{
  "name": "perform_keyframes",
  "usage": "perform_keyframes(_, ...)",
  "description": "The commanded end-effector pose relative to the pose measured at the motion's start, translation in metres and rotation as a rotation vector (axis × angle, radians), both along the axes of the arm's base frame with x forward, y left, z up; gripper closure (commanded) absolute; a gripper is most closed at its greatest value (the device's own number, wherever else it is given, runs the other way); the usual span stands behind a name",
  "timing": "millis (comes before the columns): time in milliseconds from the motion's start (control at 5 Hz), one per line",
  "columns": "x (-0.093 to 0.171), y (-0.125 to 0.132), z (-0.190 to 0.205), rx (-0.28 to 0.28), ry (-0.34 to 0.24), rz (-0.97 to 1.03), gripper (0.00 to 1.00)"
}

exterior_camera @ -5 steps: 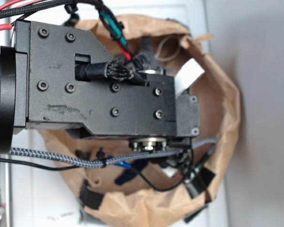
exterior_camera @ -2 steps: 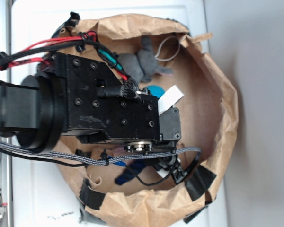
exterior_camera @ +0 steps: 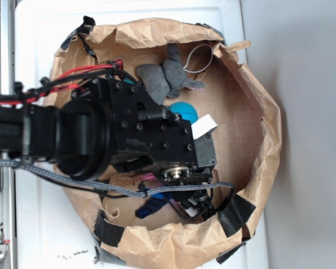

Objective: Grab the blue rope.

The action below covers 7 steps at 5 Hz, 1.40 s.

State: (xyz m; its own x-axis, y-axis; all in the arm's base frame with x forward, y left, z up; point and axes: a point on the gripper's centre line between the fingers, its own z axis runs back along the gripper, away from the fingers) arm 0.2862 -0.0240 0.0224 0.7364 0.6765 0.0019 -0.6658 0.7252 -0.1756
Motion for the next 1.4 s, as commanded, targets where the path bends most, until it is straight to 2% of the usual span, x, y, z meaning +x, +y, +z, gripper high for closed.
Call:
perform_keyframes(0, 0.008, 0.009, 0.015, -0.012, -0.042, 0.033, 1.0)
perform_keyframes(200, 0.008, 0.02, 0.036, -0.057, -0.049, 0.059, 1.0)
perform_keyframes(400, 0.008, 0.03, 0.064, -0.111, -0.028, 0.061, 1.0)
perform_keyframes(600, 0.004, 0.031, 0.091, -0.127, -0.041, 0.059, 1.0)
perform_keyframes(800, -0.003, 0.029, 0.114, -0.112, -0.075, 0.07, 1.0)
perform_keyframes(1000, -0.01, 0.03, 0.123, -0.078, -0.132, 0.055, 1.0)
perform_keyframes(1200, -0.013, 0.026, 0.119, 0.042, -0.151, 0.019, 1.0)
